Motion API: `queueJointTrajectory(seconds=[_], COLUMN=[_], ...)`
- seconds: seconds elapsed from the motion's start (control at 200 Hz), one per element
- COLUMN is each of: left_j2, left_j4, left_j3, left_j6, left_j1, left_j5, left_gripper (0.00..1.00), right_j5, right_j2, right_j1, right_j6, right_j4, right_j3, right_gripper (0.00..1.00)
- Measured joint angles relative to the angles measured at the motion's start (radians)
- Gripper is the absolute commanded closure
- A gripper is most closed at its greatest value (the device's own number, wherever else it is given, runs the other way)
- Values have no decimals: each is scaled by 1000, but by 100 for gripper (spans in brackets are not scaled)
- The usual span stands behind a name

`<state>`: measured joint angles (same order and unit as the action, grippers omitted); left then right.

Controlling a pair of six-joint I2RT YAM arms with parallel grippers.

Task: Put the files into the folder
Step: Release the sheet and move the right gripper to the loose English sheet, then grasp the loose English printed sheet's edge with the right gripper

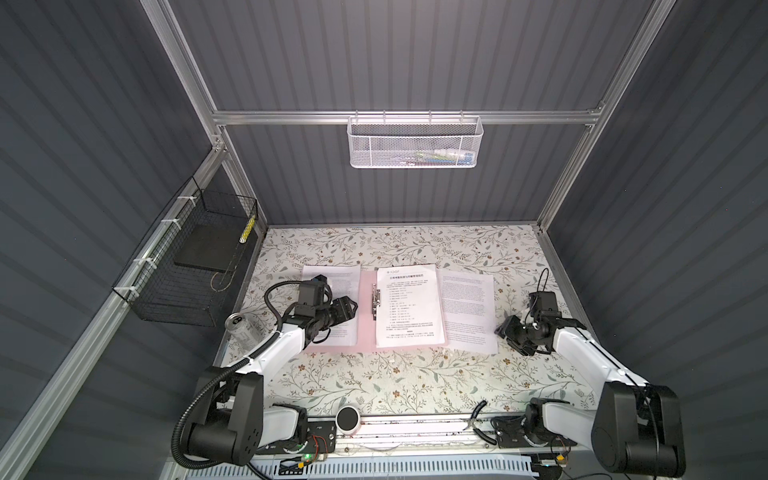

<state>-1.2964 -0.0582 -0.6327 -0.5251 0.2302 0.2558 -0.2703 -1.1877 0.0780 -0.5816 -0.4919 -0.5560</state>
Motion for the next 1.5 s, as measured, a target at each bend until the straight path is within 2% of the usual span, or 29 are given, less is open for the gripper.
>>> queueJointTrajectory(seconds=[0.53, 0.976, 1.501], left_j2=[0, 0, 7], left_j4=[1, -1, -7], left_j3=[0, 0, 0], left_j6=[0, 0, -1], left_j1=[0, 0, 7], left_j5=[0, -1, -5], left_gripper=[28, 28, 29], right_j5=[-163, -255, -273], right_j2=[-76, -100, -72], right_j1=[0, 0, 0], right_j6=[-32, -145, -132], right_j4=[157, 357, 246], right_j3=[60, 124, 118], right_gripper=[50, 56, 56])
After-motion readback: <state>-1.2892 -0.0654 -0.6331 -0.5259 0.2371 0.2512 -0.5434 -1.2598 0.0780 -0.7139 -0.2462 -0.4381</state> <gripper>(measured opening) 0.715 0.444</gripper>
